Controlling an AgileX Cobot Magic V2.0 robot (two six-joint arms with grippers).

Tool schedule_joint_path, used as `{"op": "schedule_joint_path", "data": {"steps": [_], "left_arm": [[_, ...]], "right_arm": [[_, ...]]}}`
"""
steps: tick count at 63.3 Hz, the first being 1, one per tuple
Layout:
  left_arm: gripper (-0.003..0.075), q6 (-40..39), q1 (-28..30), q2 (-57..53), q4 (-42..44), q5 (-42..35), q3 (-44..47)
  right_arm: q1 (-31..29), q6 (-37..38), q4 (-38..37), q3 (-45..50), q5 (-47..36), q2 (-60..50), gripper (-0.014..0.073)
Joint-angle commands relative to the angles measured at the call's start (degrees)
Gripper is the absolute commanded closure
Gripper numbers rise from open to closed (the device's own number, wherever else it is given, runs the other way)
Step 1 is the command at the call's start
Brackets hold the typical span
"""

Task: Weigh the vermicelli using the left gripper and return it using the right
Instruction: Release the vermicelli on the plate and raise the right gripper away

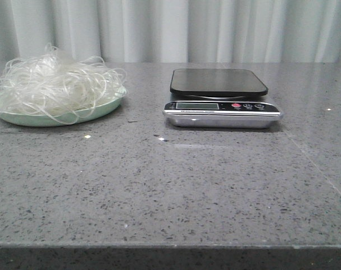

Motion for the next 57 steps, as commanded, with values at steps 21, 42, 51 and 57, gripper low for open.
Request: {"op": "schedule_joint_path", "data": {"steps": [21, 42, 51, 57], "left_arm": [[0.0586, -0.08, -0.44, 0.17, -1.06, -4.21, -1.36], [0.0586, -0.08, -0.44, 0.17, -1.06, -4.21, -1.36], [0.0586, -0.08, -0.44, 0.17, -1.06, -4.21, -1.36], [0.0586, -0.08, -0.44, 0.17, -1.06, -4.21, -1.36]], "right_arm": [[-0.36, 0.04, -0.70, 4.08, -7.39, -4.20, 0.0412], [-0.36, 0.04, -0.70, 4.08, -7.19, -4.20, 0.0412], [-0.36, 0.04, -0.70, 4.08, -7.19, -4.20, 0.0412], [-0.36, 0.04, -0.70, 4.08, -7.19, -4.20, 0.0412]]}}
